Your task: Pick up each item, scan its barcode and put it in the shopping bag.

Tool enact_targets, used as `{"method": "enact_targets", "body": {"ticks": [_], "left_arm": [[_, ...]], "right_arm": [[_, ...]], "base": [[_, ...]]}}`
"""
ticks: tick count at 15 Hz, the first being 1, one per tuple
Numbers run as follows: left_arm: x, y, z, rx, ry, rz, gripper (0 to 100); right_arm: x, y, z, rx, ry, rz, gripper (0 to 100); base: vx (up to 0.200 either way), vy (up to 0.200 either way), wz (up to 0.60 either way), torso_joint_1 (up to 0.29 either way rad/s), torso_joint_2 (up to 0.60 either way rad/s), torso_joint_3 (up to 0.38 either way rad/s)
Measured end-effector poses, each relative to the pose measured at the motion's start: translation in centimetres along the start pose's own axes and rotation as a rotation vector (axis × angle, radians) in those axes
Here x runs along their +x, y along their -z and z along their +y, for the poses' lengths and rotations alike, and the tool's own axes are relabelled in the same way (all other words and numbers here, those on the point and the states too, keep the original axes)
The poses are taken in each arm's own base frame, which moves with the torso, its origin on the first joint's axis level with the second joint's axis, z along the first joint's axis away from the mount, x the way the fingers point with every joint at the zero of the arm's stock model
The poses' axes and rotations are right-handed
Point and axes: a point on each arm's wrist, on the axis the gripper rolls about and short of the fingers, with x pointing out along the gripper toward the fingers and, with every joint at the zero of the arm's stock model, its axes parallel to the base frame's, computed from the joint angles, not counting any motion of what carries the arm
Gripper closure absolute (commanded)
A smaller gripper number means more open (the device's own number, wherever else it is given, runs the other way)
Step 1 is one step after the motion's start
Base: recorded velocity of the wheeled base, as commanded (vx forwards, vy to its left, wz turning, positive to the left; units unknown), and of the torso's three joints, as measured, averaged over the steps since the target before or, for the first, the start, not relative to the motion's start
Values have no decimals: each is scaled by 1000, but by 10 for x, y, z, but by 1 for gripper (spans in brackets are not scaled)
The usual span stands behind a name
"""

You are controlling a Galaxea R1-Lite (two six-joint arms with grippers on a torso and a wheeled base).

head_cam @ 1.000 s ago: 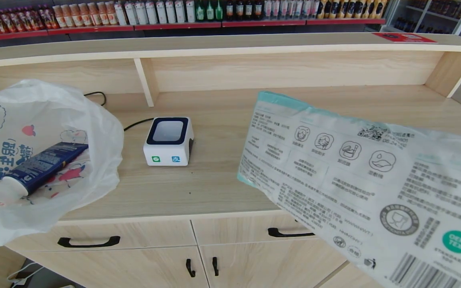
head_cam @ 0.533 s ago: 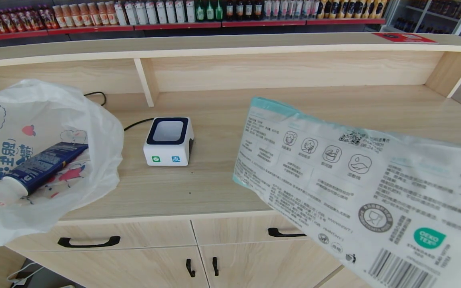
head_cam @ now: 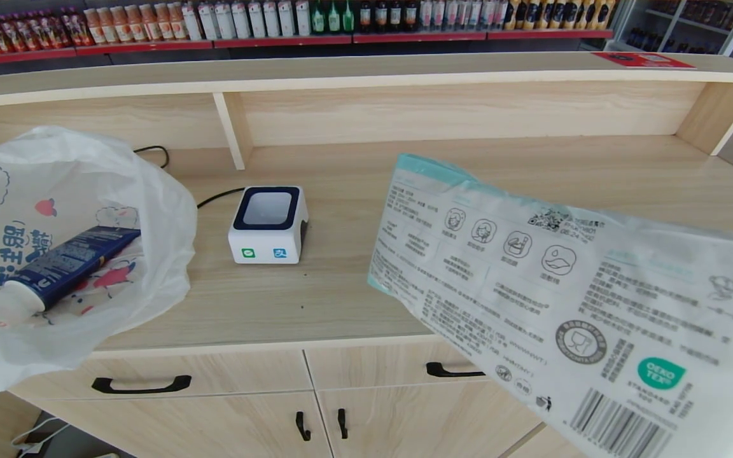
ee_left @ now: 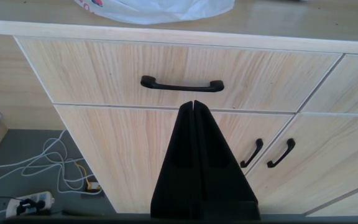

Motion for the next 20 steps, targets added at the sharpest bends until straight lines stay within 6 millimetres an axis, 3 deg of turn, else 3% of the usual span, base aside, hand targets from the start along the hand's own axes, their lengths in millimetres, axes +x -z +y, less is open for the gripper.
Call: {"method": "enact_targets", "body": {"ticks": [2, 7, 13, 20], "left_arm": [[0, 0, 0, 0, 0, 0, 100], [0, 0, 0, 0, 0, 0, 100], [0, 0, 0, 0, 0, 0, 100], [0, 0, 0, 0, 0, 0, 100]], "right_arm": [[-1, -5, 2, -51, 9, 7, 100], [-2, -19, 3, -481, 25, 31, 100], [-9, -37, -15, -1069, 99, 6, 100], [-22, -71, -47, -1730, 429, -63, 100]], "base": [[0, 0, 0, 0, 0, 0], [0, 0, 0, 0, 0, 0], [0, 0, 0, 0, 0, 0], [0, 0, 0, 0, 0, 0]]}}
